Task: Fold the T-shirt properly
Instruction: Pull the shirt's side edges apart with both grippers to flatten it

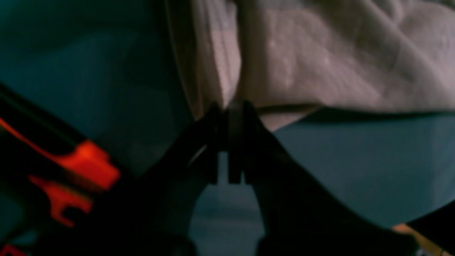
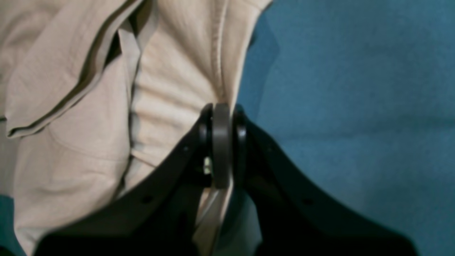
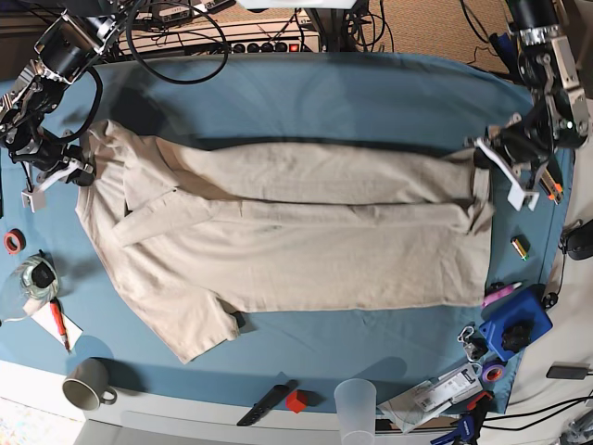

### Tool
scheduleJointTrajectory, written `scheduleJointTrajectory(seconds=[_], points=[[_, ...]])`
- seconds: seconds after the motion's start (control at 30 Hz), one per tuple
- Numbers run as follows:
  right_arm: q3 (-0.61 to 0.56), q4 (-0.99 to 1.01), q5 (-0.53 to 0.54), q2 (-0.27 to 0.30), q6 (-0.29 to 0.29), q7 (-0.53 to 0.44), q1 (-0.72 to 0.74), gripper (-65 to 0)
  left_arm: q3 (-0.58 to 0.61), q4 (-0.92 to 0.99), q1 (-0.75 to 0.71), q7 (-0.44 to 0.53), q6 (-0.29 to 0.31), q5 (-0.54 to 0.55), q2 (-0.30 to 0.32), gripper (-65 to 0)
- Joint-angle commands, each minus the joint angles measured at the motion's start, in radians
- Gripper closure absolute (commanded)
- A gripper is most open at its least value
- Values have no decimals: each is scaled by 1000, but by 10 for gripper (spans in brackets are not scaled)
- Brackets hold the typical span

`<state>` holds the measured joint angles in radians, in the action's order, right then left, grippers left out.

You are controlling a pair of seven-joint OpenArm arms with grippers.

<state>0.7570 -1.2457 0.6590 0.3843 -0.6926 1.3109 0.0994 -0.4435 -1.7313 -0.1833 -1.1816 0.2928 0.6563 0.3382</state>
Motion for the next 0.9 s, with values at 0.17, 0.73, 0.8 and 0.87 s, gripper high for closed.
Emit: scheduleJointTrajectory(seconds=[0.17,0.73,0.8,0.87], points=[[48,-24,37,29,1,9,-13,0,-7,-123,-82,1,21,-14,16,0],[177,-151,137,29,-6,74,-257,0,-7,-183,-252,-34,22,-5,16,0],[179,-151,138,29,-6,65,-263,0,-7,-183,-252,-35,22,-6,16,0],[181,-151,137,29,-6,64,-263,0,-8,-183,-251,-35,22,-6,17,0]])
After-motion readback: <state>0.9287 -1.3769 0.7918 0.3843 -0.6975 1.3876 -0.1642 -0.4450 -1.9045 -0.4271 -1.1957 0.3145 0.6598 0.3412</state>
